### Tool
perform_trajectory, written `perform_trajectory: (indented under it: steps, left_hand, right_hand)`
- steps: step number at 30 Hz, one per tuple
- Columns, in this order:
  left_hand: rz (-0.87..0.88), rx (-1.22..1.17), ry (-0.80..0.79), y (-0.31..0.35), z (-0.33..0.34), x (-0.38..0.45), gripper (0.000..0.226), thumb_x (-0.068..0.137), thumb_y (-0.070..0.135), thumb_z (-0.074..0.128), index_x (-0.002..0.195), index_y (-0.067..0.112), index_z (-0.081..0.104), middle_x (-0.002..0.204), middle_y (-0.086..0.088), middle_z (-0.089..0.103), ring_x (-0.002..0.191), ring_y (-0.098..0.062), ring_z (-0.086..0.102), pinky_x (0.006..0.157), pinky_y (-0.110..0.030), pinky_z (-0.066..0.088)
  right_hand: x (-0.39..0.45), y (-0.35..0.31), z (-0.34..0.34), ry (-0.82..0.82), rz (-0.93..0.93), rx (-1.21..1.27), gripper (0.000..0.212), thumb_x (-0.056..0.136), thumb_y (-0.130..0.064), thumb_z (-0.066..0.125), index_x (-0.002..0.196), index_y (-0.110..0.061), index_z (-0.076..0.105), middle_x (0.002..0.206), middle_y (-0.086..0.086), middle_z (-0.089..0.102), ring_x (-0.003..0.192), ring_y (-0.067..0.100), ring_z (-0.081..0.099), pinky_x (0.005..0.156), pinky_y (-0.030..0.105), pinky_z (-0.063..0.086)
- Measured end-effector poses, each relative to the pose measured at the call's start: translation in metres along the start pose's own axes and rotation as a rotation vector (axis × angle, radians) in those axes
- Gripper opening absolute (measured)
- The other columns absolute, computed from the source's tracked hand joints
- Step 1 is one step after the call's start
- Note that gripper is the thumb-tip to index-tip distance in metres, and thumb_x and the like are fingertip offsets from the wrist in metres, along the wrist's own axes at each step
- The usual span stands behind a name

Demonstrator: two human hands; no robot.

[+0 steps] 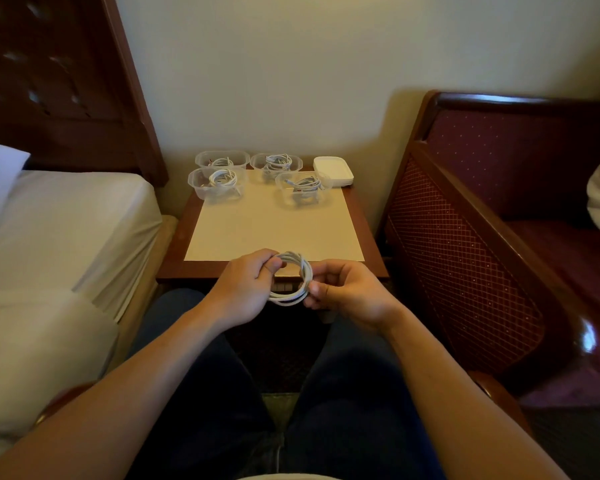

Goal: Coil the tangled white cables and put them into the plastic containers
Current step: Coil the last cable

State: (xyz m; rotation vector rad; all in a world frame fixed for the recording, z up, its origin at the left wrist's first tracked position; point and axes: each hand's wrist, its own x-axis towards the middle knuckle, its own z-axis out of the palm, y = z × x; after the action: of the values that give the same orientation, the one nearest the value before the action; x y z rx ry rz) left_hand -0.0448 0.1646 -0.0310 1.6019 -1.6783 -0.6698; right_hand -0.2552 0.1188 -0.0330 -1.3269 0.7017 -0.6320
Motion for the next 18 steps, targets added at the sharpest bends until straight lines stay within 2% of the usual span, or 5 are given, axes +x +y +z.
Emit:
perform_trajectory:
  steps: [6, 13, 15, 17, 18]
  left_hand:
    - [0.061, -0.013, -0.162, 0.001, -0.019, 0.002, 0.024, 0.107, 0.024, 0.048, 0.105, 0.024, 0.072, 0.068, 0.006, 0.061, 0.064, -0.005, 0.054, 0.064, -0.022, 0.043]
    - [0.143, 0.154, 0.042, -0.005, -0.008, 0.010, 0.021, 0.105, 0.023, 0.050, 0.106, 0.019, 0.071, 0.086, 0.003, 0.070, 0.081, -0.012, 0.063, 0.075, -0.037, 0.050]
    - [0.192, 0.227, 0.100, -0.009, -0.004, 0.010, 0.020, 0.105, 0.023, 0.050, 0.105, 0.017, 0.069, 0.090, -0.002, 0.071, 0.084, -0.020, 0.064, 0.075, -0.043, 0.051]
    - [0.205, 0.281, 0.133, -0.009, -0.003, 0.012, 0.020, 0.105, 0.024, 0.048, 0.104, 0.016, 0.067, 0.089, -0.004, 0.070, 0.083, -0.024, 0.064, 0.074, -0.046, 0.052]
    - [0.203, 0.301, 0.150, -0.009, -0.002, 0.015, 0.021, 0.105, 0.025, 0.048, 0.103, 0.015, 0.066, 0.087, -0.005, 0.069, 0.082, -0.025, 0.064, 0.073, -0.047, 0.052]
  right_hand:
    - [-0.004, -0.017, -0.022, -0.130, 0.039, -0.482, 0.035, 0.094, 0.007, 0.063, 0.122, -0.013, 0.070, 0.083, 0.008, 0.072, 0.075, 0.016, 0.070, 0.077, 0.030, 0.058]
    - [0.000, -0.021, -0.004, -0.069, 0.115, -0.399, 0.036, 0.100, 0.001, 0.055, 0.106, -0.031, 0.072, 0.075, -0.009, 0.074, 0.074, 0.009, 0.068, 0.072, 0.020, 0.055]
    - [0.004, -0.022, 0.004, -0.005, 0.124, -0.371, 0.028, 0.101, -0.005, 0.055, 0.099, -0.027, 0.073, 0.075, -0.009, 0.074, 0.072, 0.006, 0.066, 0.069, 0.018, 0.053]
    - [0.010, -0.020, 0.013, 0.090, 0.103, -0.445, 0.015, 0.101, -0.026, 0.061, 0.096, -0.022, 0.074, 0.078, -0.004, 0.073, 0.070, 0.007, 0.065, 0.069, 0.023, 0.051]
    - [0.013, -0.017, 0.016, 0.158, 0.082, -0.539, 0.021, 0.098, -0.037, 0.064, 0.095, -0.020, 0.074, 0.077, -0.003, 0.072, 0.068, 0.006, 0.063, 0.067, 0.024, 0.049]
